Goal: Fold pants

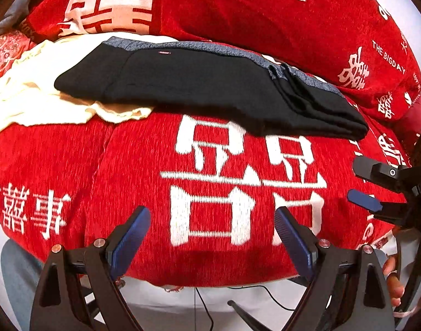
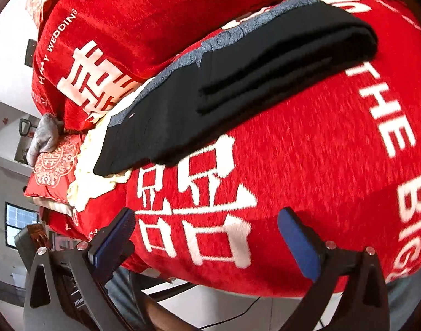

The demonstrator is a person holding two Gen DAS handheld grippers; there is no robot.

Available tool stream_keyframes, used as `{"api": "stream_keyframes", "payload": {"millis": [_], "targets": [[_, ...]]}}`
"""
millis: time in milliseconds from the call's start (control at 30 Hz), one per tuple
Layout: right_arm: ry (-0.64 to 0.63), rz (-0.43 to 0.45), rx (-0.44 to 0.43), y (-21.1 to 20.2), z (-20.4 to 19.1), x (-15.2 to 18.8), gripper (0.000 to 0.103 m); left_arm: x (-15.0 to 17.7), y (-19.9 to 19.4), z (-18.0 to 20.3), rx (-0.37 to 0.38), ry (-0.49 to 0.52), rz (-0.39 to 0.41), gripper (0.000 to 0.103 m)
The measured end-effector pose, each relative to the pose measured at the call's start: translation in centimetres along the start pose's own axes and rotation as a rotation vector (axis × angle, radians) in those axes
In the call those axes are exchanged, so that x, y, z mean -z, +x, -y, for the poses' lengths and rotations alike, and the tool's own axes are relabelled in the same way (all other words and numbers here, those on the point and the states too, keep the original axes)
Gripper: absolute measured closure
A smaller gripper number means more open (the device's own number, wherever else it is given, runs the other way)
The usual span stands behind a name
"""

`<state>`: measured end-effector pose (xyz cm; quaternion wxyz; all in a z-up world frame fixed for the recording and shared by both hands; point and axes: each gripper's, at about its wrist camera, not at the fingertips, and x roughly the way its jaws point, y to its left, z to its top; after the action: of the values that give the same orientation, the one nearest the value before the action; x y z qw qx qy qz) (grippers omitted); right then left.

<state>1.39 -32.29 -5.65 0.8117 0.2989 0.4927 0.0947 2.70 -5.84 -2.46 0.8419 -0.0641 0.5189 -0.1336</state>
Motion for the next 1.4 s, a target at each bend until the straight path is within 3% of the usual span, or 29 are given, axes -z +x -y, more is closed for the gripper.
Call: {"api": "stream_keyframes", "payload": {"millis": [200, 633, 1100, 1400], "targets": [[-0.038, 0.016, -0.006, 0.0, -1.1, 1.3, 0.0, 1.1, -0.5, -0.6, 0.007, -0.018, 0.014, 0.011], [-0.106, -0.015, 0.077, 0.4, -2.2, 3.1, 0.0, 2.1, -0.9, -2.1, 0.008, -0.036, -0.003, 0.011], [-0.092, -0.015, 0.142, 1.6, -3.4, 1.0, 0.0, 0.2, -0.6, -7.1, -0.021, -0.107, -0.009, 0.011], [-0.11, -0.033, 0.207, 2.8, -4.5, 0.6, 0.0, 0.4, 0.1, -7.5, -0.027, -0.105, -0.023, 0.011]]}}
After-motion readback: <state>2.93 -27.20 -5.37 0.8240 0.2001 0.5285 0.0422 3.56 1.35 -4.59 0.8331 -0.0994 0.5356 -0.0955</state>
